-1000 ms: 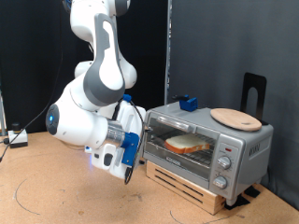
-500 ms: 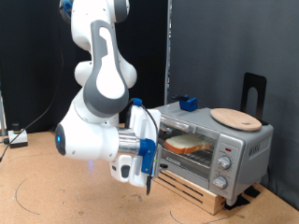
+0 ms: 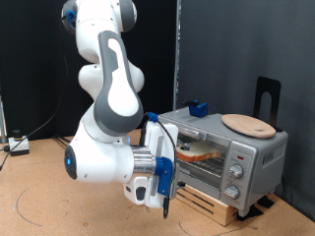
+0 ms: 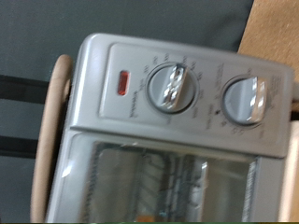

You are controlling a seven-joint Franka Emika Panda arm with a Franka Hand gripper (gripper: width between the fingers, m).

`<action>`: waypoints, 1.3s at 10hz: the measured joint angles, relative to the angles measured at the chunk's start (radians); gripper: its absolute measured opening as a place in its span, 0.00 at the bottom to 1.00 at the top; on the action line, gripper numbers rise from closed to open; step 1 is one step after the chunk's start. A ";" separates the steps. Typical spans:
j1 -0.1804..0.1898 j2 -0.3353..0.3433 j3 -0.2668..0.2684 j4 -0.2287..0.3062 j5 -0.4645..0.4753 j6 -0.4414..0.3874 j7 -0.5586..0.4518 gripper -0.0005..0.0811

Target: Make a piece of toast with the oven

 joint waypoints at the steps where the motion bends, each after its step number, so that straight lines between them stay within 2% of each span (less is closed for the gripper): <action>1: 0.008 0.026 0.005 0.013 0.000 0.012 -0.001 0.99; 5: 0.057 0.182 0.015 0.129 -0.011 0.000 0.026 0.99; 7: 0.085 0.239 0.021 0.179 -0.040 -0.011 0.026 0.99; 9: 0.108 0.273 0.022 0.204 -0.070 -0.012 0.025 0.99; 13: 0.139 0.304 0.036 0.207 -0.072 0.012 0.024 0.99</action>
